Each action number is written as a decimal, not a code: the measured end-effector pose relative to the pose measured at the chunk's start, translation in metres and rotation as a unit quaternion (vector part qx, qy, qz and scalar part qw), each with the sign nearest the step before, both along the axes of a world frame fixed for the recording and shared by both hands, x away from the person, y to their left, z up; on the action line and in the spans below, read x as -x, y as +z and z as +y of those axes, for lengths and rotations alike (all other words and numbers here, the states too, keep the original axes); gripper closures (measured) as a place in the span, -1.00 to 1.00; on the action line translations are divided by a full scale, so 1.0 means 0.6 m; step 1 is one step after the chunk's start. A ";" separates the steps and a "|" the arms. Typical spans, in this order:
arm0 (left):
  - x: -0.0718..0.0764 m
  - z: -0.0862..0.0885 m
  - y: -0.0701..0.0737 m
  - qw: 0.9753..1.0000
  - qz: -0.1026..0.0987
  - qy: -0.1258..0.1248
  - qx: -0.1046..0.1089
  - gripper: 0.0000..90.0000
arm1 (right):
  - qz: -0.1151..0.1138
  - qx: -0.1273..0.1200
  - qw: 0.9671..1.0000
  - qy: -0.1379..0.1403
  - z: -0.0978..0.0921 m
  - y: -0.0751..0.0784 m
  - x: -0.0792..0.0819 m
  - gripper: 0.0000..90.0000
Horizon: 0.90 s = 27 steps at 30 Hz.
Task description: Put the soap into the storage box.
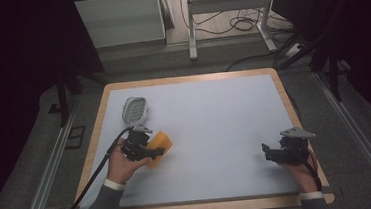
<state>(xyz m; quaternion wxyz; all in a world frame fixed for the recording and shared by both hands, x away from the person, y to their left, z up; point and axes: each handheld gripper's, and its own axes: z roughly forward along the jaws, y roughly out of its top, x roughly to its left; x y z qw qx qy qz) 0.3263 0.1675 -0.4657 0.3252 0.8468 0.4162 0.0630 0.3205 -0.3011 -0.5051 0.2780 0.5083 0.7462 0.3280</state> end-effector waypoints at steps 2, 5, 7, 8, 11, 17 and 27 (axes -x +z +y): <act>-0.001 0.000 0.003 1.000 -0.003 0.005 -0.004 0.36 | 0.000 0.000 1.000 0.000 0.000 0.000 0.000 -0.83; -0.002 0.001 0.008 1.000 -0.007 0.006 -0.003 0.36 | -0.001 0.000 1.000 -0.001 -0.001 0.001 0.001 -0.83; -0.004 0.003 0.017 1.000 -0.011 0.004 -0.004 0.36 | -0.001 -0.001 1.000 -0.001 -0.001 0.002 0.001 -0.83; -0.005 0.003 0.020 1.000 -0.013 0.004 -0.005 0.36 | -0.001 -0.001 1.000 -0.001 -0.001 0.002 0.001 -0.83; -0.006 0.004 0.024 1.000 -0.016 0.007 -0.004 0.36 | -0.001 0.000 1.000 -0.002 -0.001 0.001 0.001 -0.83; -0.012 0.008 0.033 1.000 -0.020 0.010 -0.006 0.36 | 0.002 -0.001 1.000 -0.002 -0.001 0.000 0.000 -0.83; -0.025 0.015 0.044 0.999 -0.026 0.020 -0.007 0.36 | 0.002 0.001 1.000 -0.002 -0.002 -0.001 0.000 -0.83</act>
